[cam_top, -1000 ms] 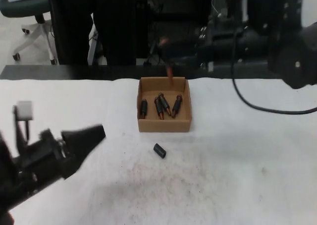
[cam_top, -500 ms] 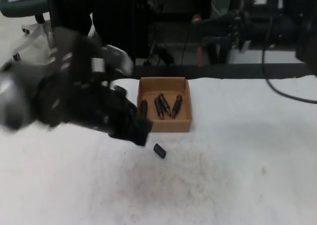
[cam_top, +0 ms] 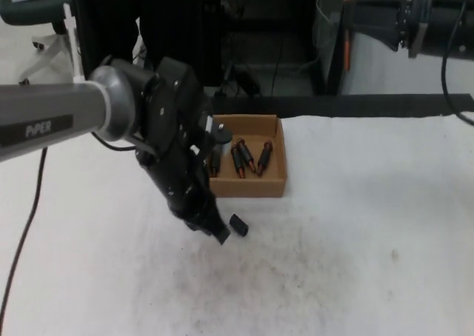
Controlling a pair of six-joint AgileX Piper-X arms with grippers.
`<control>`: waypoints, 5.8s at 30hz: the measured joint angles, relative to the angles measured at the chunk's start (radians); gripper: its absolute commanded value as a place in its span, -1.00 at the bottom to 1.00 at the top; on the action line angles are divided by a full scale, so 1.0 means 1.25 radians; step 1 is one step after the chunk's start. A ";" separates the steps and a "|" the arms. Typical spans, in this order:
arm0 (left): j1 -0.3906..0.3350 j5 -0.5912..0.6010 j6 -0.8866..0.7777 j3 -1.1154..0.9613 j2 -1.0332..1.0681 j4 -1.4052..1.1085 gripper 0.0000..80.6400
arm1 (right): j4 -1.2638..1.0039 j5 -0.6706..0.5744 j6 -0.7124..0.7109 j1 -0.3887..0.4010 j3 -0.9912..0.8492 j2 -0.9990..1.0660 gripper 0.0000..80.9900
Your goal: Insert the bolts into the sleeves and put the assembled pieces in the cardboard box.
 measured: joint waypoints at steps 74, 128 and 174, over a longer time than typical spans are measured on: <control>-0.130 -0.173 0.603 0.151 -0.015 0.033 -0.99 | 0.023 -0.040 0.075 0.000 0.056 -0.013 -0.98; -0.142 0.053 -0.632 0.186 -0.123 0.022 0.28 | 0.023 -0.080 0.164 0.000 0.056 -0.045 -0.98; -0.223 -0.098 -0.599 0.178 -0.019 0.019 0.19 | 0.023 -0.080 0.165 0.000 0.056 -0.090 -0.98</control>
